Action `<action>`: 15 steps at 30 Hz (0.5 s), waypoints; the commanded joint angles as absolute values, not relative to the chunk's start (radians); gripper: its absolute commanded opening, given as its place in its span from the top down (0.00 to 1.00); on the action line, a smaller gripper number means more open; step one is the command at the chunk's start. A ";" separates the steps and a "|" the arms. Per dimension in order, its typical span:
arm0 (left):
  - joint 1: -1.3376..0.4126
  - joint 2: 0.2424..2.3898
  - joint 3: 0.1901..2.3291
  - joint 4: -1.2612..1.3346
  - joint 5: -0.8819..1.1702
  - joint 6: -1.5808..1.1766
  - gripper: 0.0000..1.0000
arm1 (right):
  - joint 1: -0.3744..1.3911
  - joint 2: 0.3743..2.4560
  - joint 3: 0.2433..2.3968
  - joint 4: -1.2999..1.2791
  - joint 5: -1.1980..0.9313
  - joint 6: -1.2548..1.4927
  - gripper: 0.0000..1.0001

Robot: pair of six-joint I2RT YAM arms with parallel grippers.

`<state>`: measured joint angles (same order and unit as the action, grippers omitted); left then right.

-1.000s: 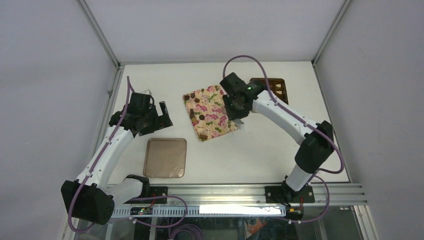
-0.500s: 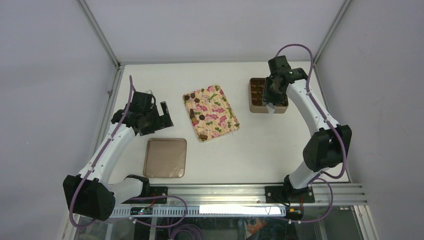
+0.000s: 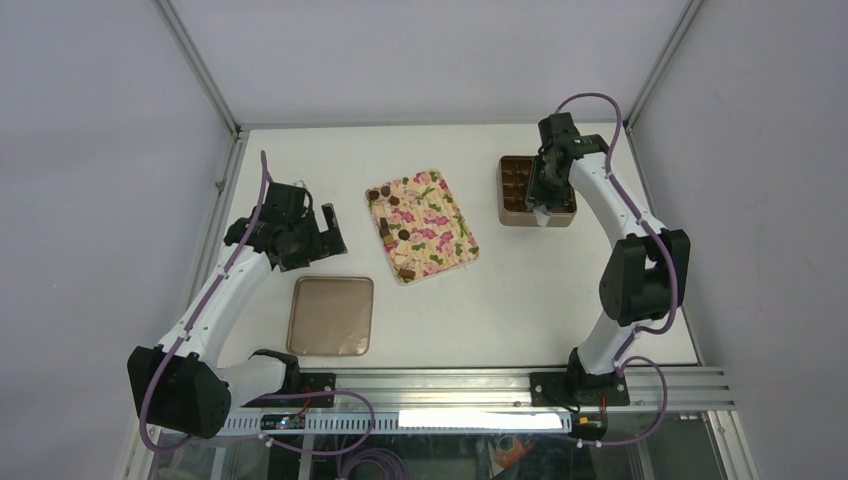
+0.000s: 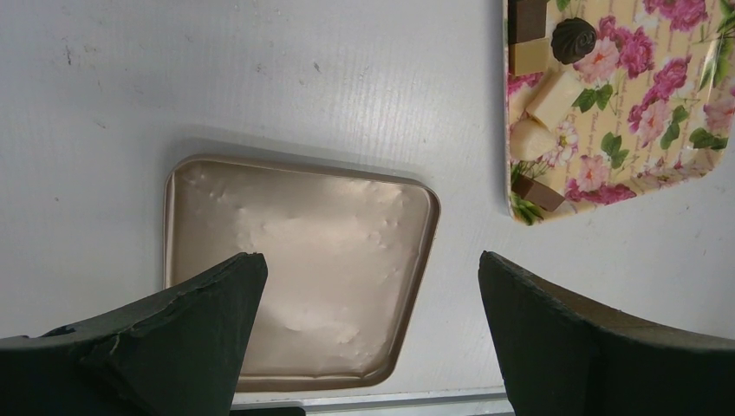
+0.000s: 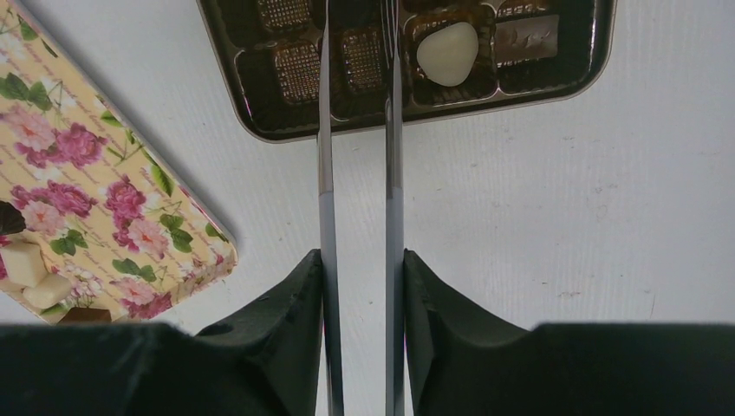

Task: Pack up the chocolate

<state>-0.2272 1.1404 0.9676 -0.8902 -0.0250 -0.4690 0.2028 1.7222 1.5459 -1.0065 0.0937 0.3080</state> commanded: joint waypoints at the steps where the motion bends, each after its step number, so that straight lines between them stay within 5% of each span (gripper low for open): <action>1: -0.218 1.132 0.996 -0.851 -0.028 -0.445 0.01 | 0.195 1.708 1.558 -0.946 0.101 0.303 0.67; 10: -0.216 1.122 0.986 -0.850 -0.026 -0.446 0.01 | 0.195 1.698 1.572 -0.965 0.097 0.285 0.55; 15: -0.215 1.108 0.983 -0.850 -0.026 -0.448 0.01 | 0.198 1.644 1.580 -0.971 0.078 0.282 0.62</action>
<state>-0.2272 1.1404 0.9676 -0.8902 -0.0250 -0.4629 0.2001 1.7226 1.5452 -0.9913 0.0921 0.2970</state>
